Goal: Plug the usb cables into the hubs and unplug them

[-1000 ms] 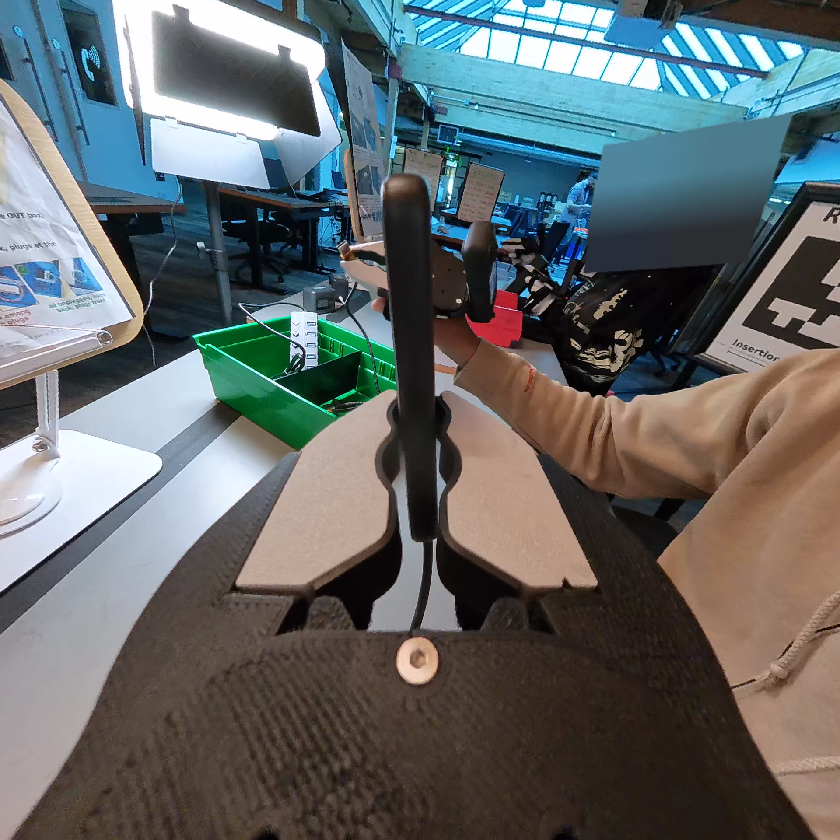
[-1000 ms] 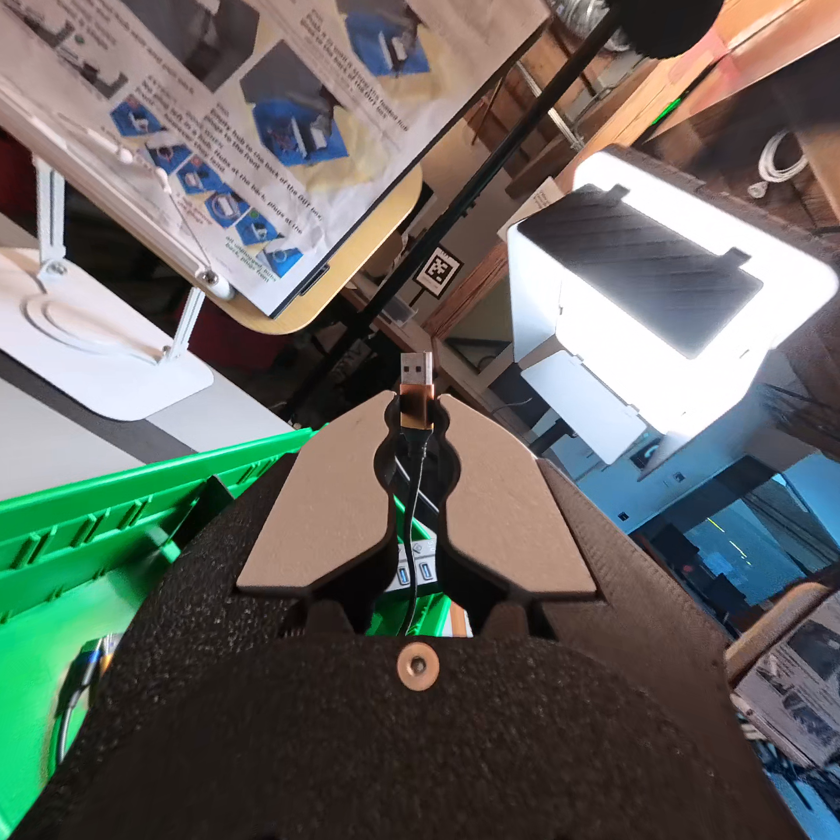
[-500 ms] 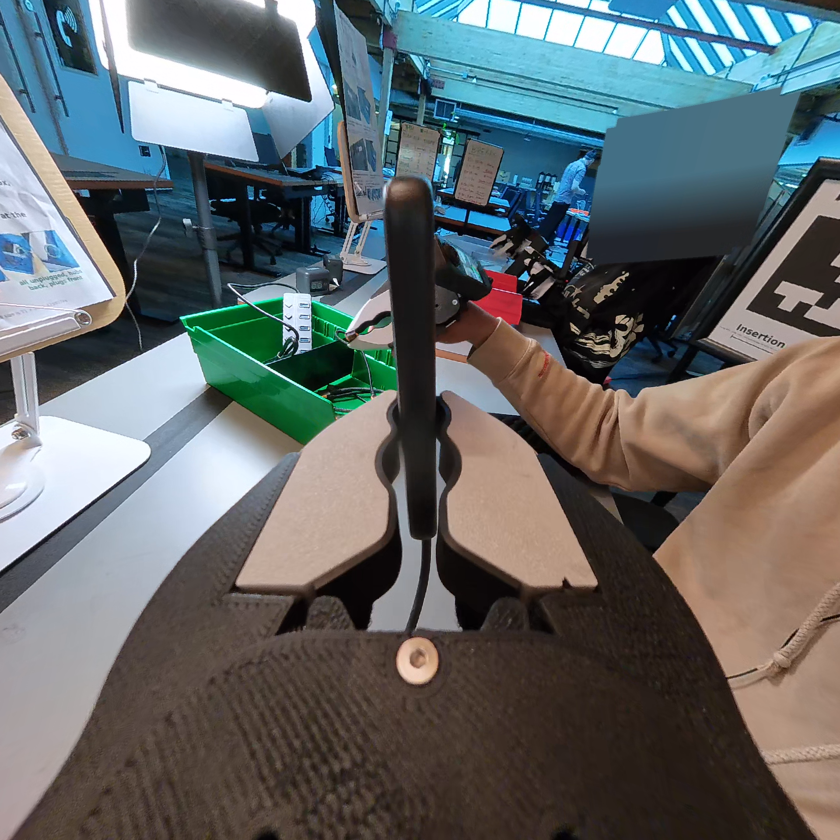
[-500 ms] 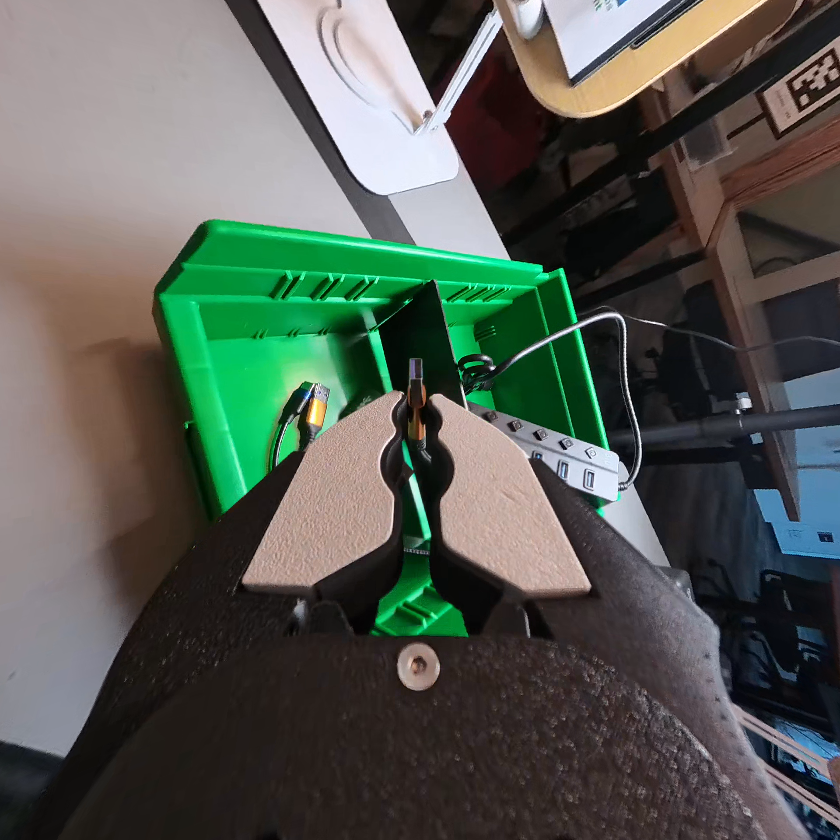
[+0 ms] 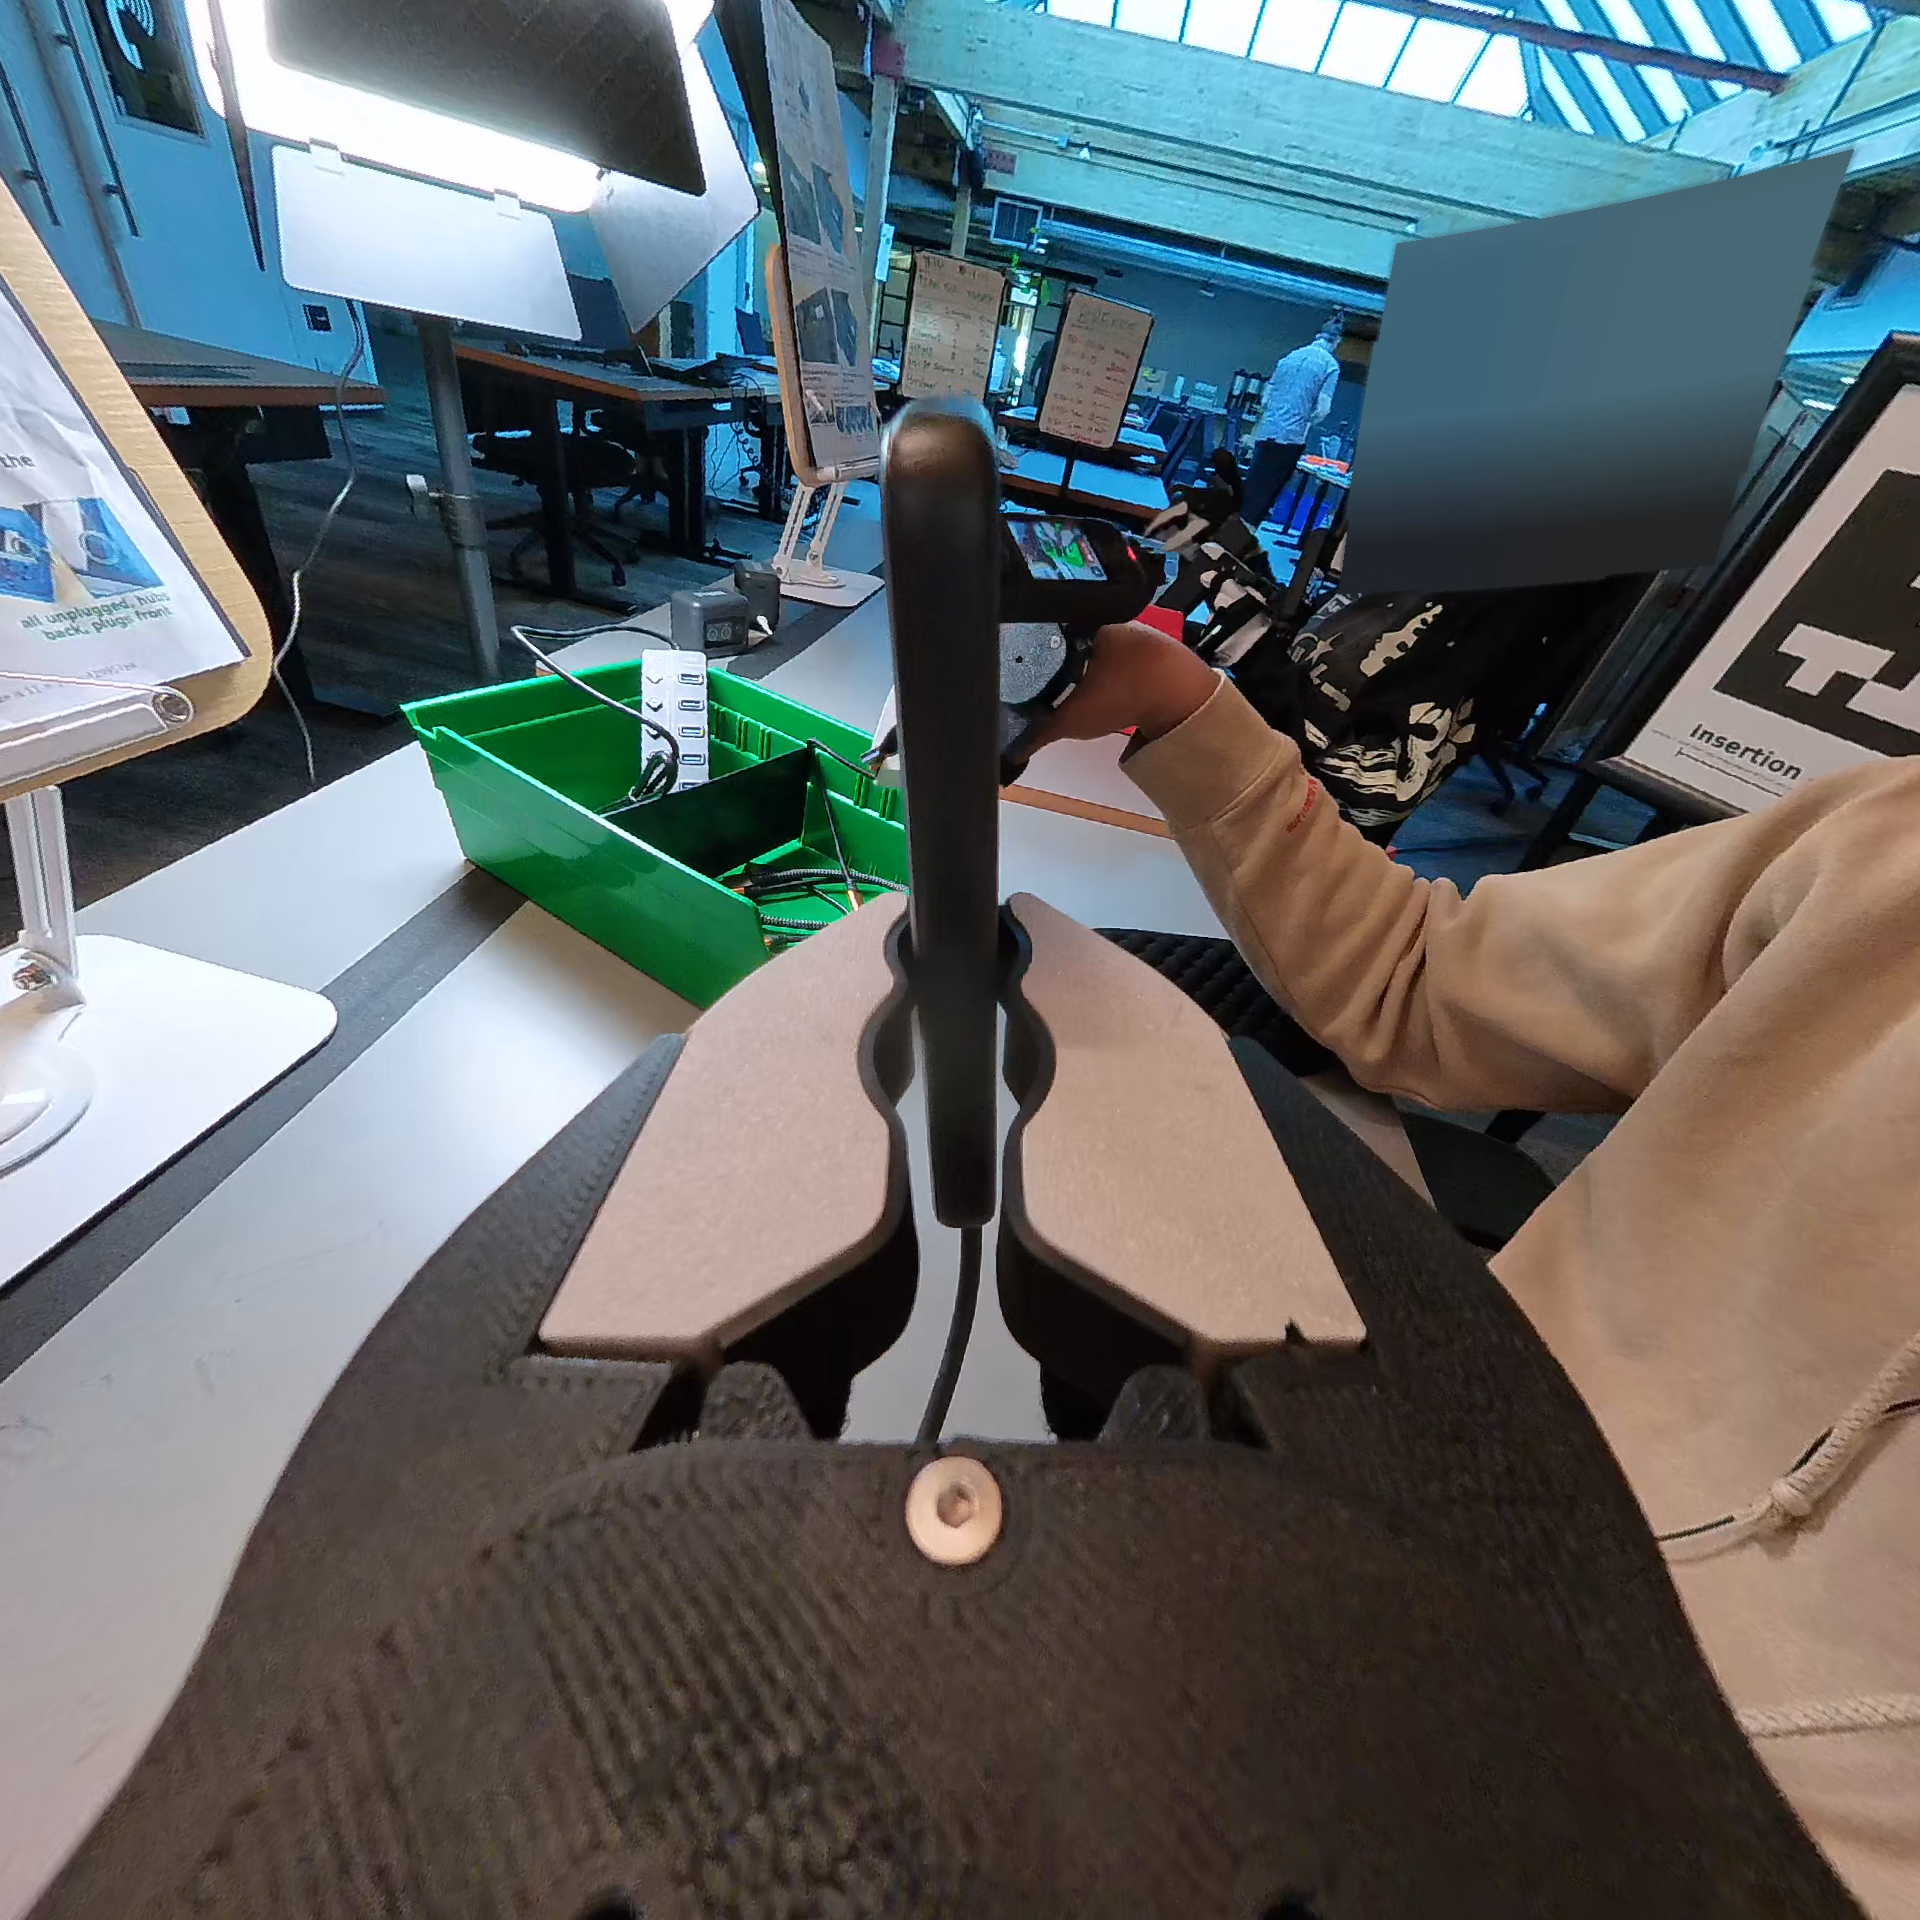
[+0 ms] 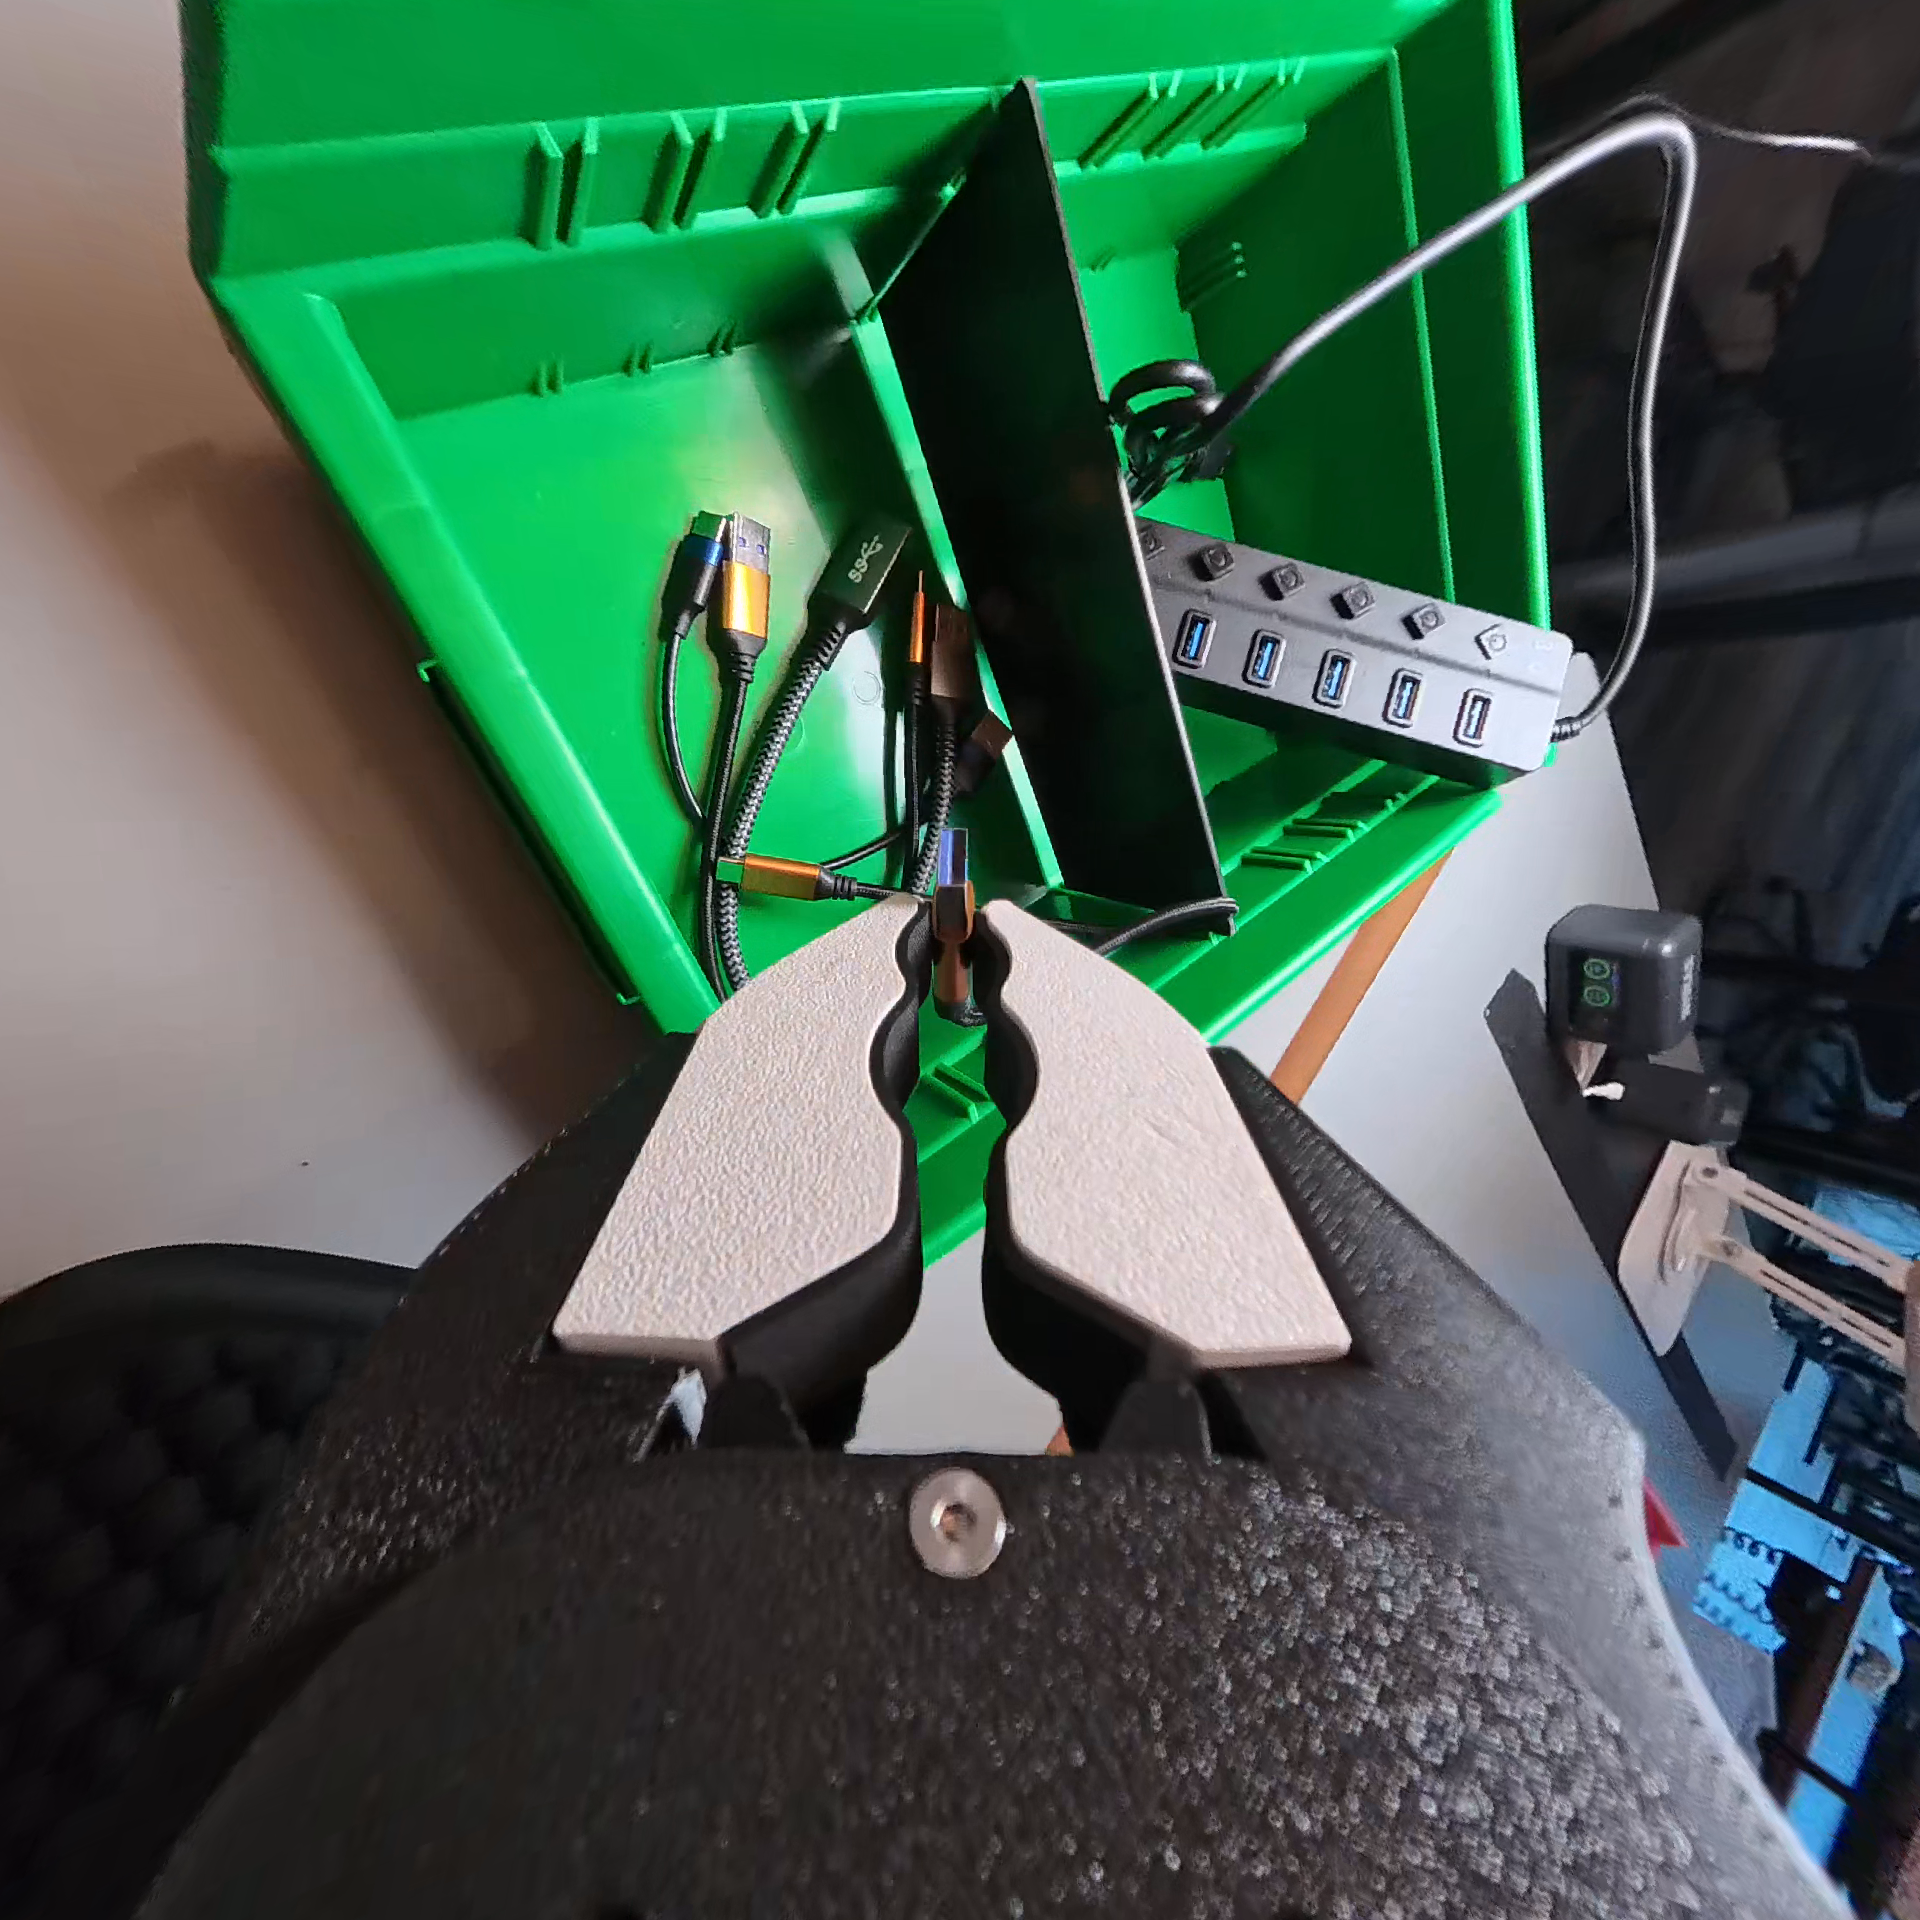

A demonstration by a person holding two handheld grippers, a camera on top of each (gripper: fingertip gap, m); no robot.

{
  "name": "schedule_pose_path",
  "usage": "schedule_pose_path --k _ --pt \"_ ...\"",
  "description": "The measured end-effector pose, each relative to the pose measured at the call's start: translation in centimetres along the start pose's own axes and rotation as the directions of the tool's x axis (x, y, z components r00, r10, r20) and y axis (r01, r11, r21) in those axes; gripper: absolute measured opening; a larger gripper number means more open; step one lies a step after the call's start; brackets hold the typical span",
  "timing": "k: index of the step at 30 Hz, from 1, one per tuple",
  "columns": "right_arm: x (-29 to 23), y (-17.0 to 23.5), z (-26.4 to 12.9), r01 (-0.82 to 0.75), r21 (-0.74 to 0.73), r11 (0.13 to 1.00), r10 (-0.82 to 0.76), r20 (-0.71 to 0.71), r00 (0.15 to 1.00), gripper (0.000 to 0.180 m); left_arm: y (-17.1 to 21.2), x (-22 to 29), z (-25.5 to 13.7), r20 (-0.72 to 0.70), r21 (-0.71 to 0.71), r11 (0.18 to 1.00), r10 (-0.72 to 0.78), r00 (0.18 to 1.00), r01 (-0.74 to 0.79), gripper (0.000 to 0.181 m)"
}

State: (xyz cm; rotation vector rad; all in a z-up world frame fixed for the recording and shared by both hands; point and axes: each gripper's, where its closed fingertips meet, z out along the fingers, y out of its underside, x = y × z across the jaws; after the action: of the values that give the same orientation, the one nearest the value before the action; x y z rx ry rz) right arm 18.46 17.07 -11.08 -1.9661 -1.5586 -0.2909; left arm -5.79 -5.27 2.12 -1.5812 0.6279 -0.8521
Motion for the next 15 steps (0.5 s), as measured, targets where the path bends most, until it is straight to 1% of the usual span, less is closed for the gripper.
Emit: schedule_pose_path --k 7,12,13,15 --pt "-0.2 0.3 0.7 -0.026 -0.014 1.0 0.026 0.023 0.999 0.007 0.2 0.1 0.1 -0.003 -0.006 1.0 0.001 1.0 -0.001 0.013" --pt "-0.9 -0.4 2.7 -0.026 0.006 1.0 0.026 0.05 0.998 0.008 0.3 0.0 0.2 -0.003 -0.009 1.0 -0.002 1.0 0.002 0.012" --pt "-1.2 -0.6 3.1 -0.026 0.017 1.0 0.025 0.066 0.998 0.013 0.3 0.0 0.2 -0.003 -0.009 1.0 -0.002 1.0 0.002 0.012" --pt "-1.6 -0.6 3.8 -0.033 0.008 0.999 0.032 0.084 0.996 0.031 0.3 0.0 0.2 -0.003 -0.01 1.0 0.0 1.0 0.0 0.012"
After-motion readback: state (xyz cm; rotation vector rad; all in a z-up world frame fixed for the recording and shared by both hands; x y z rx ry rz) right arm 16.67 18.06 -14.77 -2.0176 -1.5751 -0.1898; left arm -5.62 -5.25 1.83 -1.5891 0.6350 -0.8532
